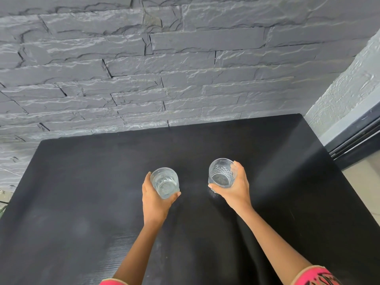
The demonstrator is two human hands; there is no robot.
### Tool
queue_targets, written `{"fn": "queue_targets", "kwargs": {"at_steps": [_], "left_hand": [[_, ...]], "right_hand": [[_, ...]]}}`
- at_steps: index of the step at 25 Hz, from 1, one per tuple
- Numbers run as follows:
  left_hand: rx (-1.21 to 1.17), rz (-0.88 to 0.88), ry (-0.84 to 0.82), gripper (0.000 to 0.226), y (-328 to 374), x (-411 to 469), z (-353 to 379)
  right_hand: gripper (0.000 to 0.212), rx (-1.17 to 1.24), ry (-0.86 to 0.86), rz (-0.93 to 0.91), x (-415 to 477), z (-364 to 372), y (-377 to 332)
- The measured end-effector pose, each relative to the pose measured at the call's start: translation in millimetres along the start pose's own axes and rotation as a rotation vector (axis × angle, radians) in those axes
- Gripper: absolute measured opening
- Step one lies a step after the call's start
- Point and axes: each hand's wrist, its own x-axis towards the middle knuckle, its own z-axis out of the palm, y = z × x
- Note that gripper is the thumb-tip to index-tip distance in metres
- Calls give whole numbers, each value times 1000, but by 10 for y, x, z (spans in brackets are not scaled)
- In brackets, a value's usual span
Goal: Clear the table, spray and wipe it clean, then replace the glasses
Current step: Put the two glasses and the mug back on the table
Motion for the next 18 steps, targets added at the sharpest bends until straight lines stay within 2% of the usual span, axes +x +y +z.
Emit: {"fn": "queue_targets", "kwargs": {"at_steps": [3, 6, 9, 14, 18], "left_hand": [[25, 10, -50, 133, 34, -156, -115], [71, 51, -26, 134, 47, -439, -268], [106, 107, 40, 128, 103, -773, -407], [165, 225, 247, 105, 23, -1531, -677], [146, 124, 404, 86, -414, -2224, -962]], "right_hand": [[133, -143, -97, -38, -52, -63, -77], [140, -344, -69, -237, -234, -100, -208], [126, -373, -15, -439, -522, -118, -363], [95, -235, -75, -617, -1141, 97, -588], [73, -148, -225, -727, -1862, 473, -644]]}}
